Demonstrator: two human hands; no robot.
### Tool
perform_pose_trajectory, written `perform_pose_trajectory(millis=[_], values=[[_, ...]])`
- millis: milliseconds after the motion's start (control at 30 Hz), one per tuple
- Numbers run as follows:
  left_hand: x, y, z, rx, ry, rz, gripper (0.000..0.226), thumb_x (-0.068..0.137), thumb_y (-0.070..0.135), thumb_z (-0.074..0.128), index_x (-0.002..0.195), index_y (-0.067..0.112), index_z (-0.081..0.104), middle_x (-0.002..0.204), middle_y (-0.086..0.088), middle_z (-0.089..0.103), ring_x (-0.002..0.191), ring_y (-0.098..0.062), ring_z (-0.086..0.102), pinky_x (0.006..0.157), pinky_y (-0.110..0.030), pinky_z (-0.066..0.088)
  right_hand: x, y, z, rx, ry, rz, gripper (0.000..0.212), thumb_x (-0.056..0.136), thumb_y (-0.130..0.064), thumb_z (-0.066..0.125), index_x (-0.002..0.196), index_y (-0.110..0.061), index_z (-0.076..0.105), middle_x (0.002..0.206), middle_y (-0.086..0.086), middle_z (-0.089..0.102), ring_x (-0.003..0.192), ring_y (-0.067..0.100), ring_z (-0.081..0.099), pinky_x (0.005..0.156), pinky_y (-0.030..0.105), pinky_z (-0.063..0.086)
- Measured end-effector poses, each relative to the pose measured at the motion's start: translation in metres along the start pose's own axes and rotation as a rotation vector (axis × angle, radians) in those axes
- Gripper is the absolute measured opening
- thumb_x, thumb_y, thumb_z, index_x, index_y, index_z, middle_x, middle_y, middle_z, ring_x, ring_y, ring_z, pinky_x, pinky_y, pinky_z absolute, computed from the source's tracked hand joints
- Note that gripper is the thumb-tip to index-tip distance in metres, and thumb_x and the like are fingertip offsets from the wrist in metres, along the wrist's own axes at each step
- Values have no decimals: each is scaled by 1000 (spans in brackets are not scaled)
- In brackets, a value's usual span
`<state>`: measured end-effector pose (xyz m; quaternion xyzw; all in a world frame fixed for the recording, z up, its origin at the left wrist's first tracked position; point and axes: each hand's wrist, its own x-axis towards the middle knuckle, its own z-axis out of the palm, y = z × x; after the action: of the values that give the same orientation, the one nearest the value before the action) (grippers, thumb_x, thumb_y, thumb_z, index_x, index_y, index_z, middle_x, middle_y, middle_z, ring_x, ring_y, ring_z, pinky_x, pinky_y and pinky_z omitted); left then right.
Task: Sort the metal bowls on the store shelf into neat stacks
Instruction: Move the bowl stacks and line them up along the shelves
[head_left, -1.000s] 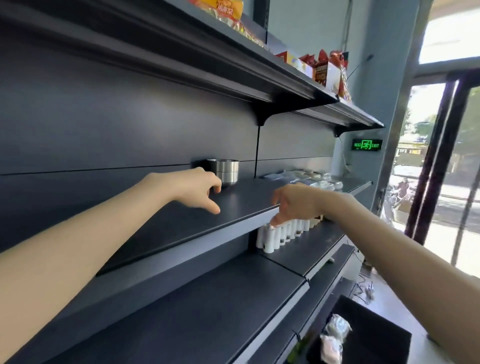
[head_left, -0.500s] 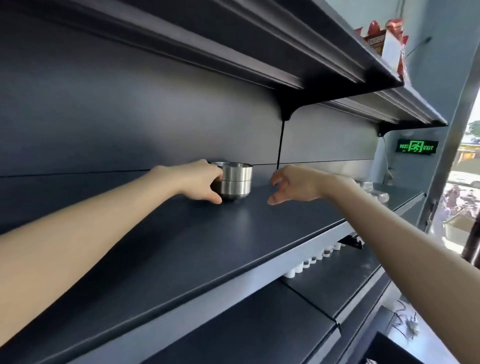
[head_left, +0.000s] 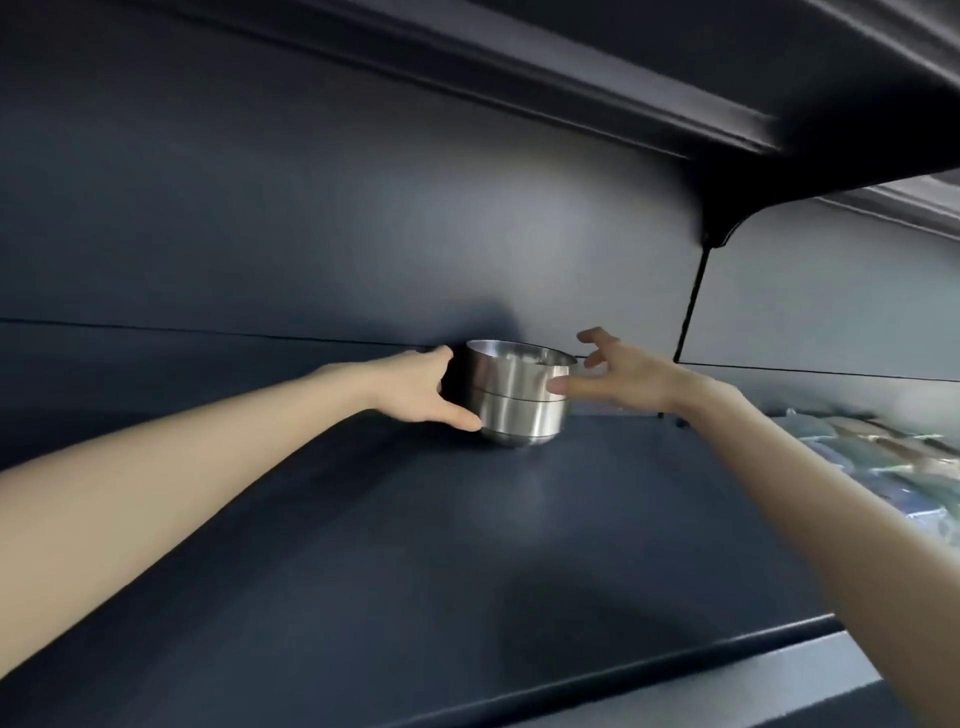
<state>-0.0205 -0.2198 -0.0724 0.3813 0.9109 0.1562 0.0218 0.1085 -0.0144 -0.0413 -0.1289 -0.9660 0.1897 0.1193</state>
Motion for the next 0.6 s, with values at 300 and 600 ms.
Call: perform_pose_trajectory(millis=[300, 600], values=[[17, 16, 29, -290, 77, -107, 108, 72, 59, 72, 150, 18, 11, 129, 5, 46, 85, -11, 61, 77, -24, 51, 46, 29, 5, 211, -206, -81, 111, 73, -59, 69, 152, -24, -1, 146, 3, 43, 125, 18, 49, 85, 32, 57], [28, 26, 49, -667, 126, -125, 78, 72, 31, 82, 135, 12, 39, 121, 4, 55, 111, -13, 58, 88, -34, 57, 64, 47, 17, 433, -289, -171, 70, 62, -54, 76, 117, -18, 52, 111, 1, 69, 97, 19, 70, 81, 43, 59]])
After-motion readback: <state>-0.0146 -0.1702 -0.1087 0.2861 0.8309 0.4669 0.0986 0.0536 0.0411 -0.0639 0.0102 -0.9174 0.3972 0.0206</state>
